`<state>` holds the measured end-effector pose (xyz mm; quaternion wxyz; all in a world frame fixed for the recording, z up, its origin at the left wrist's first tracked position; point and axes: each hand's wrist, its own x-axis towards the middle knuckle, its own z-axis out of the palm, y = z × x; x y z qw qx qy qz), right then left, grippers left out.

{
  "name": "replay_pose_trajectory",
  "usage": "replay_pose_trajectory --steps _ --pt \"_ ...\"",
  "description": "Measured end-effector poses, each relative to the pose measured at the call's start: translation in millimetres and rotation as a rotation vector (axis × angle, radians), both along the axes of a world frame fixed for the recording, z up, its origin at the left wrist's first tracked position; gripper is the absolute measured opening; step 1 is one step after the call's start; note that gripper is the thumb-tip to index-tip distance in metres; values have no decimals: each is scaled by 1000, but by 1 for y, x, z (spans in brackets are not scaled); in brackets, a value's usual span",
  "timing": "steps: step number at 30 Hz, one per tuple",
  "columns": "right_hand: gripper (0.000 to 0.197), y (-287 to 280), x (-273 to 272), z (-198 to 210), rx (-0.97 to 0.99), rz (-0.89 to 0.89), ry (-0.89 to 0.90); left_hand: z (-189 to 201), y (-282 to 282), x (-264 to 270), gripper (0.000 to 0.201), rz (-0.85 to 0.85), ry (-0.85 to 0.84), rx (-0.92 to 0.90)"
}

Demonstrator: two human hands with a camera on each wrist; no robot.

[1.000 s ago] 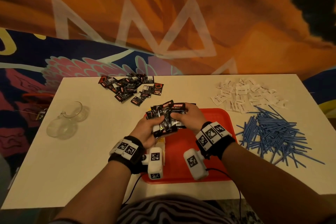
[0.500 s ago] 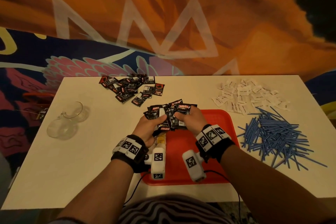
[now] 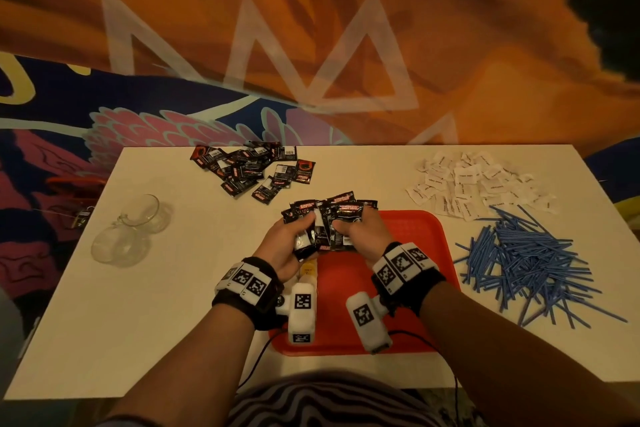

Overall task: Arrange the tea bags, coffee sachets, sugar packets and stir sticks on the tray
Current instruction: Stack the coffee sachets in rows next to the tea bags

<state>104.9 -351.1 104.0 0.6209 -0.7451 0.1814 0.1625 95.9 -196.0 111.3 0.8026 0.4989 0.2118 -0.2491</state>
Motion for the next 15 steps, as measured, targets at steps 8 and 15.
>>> replay_pose_trajectory --steps 8,15 --pt "37 6 2 -1 -65 54 21 -3 -11 -3 21 45 -79 47" --pt "66 -3 10 -23 99 -170 259 -3 -11 2 18 185 -41 12"
